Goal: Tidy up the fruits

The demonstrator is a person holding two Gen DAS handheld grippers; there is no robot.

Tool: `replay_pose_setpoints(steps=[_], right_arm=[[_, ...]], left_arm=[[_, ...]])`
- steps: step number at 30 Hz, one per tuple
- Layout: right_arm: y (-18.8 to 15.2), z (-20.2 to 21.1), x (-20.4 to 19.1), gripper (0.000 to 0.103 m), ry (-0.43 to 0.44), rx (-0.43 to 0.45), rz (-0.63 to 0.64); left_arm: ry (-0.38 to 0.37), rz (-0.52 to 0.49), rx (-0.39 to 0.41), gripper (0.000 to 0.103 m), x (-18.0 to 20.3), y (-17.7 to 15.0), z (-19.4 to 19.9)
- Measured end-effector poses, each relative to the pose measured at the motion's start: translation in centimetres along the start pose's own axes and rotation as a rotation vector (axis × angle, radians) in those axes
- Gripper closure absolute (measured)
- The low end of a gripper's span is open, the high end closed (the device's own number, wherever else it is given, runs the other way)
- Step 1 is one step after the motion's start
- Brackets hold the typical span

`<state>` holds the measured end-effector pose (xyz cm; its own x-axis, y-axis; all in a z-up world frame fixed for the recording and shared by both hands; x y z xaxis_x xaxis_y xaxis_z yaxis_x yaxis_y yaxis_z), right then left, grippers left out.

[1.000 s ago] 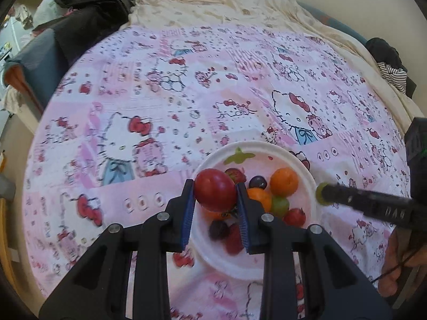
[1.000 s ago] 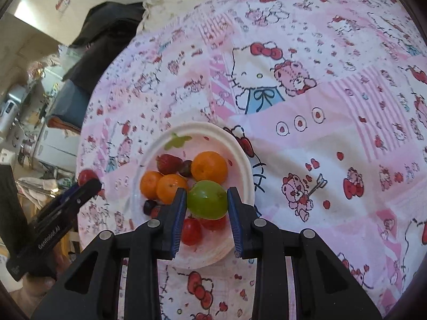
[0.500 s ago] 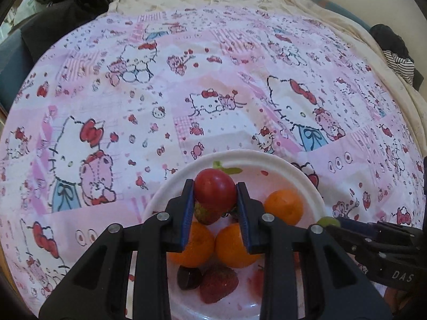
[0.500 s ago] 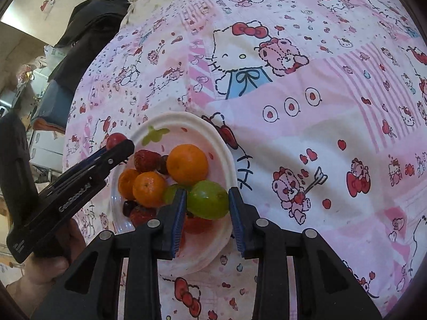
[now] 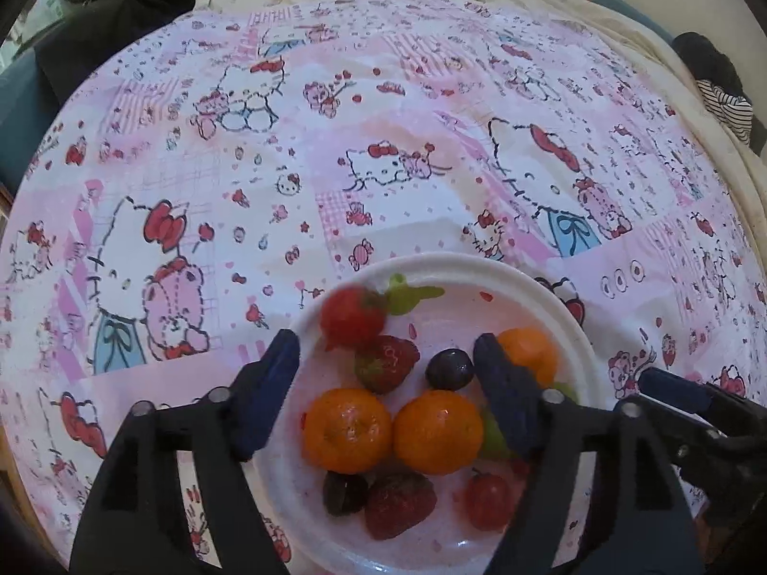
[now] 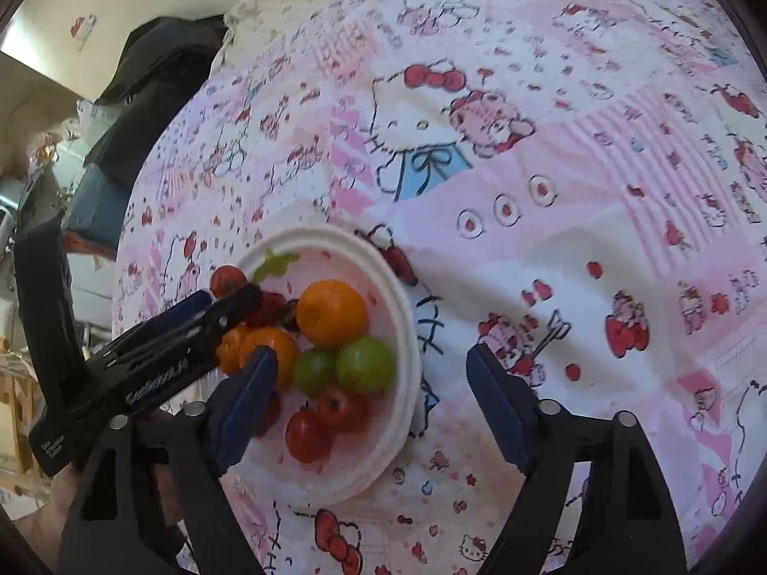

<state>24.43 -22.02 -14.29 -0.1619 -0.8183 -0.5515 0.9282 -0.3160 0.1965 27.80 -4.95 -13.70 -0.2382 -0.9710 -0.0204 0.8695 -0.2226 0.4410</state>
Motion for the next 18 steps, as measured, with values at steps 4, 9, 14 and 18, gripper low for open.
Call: replay_pose_setpoints(steps=[4,9,14,18], right_arm=[[0.3,0.8,0.3,0.018,0.035,0.011,-0.032],[0.7,3.2,0.1,0.013,0.073,0.071,-0.042],[-0.1,6.5,-1.4,0.009,0.061,0.130,0.028],[-1.5,9.7,-2.3,0.003,0.089,0.188,0.062]], left_arm=[[-0.036,-0.014,0.017,0.029,-0.1,0.2,1.6],[-0.001,-0.017,0.077,0.029,-0.7,0.2,5.3],[0.027,-0.005,0.149,0.029,-1.6,-0.9,9.8],[0.048,0.019,0.215,0.029,-2.4,-3.5,13.4]])
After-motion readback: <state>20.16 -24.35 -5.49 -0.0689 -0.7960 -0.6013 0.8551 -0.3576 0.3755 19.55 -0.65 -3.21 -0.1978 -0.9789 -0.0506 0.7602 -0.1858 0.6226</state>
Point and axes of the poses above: each gripper's, at about its wrist camera, not at the fingertips, and z roughly against the way its jaws point, x to its right, y to its top, the point moved 5 cm from there along -z, roughly the way its jaws point, and after that the axes turned 11 degrees about -z, right-handed, at the moved point
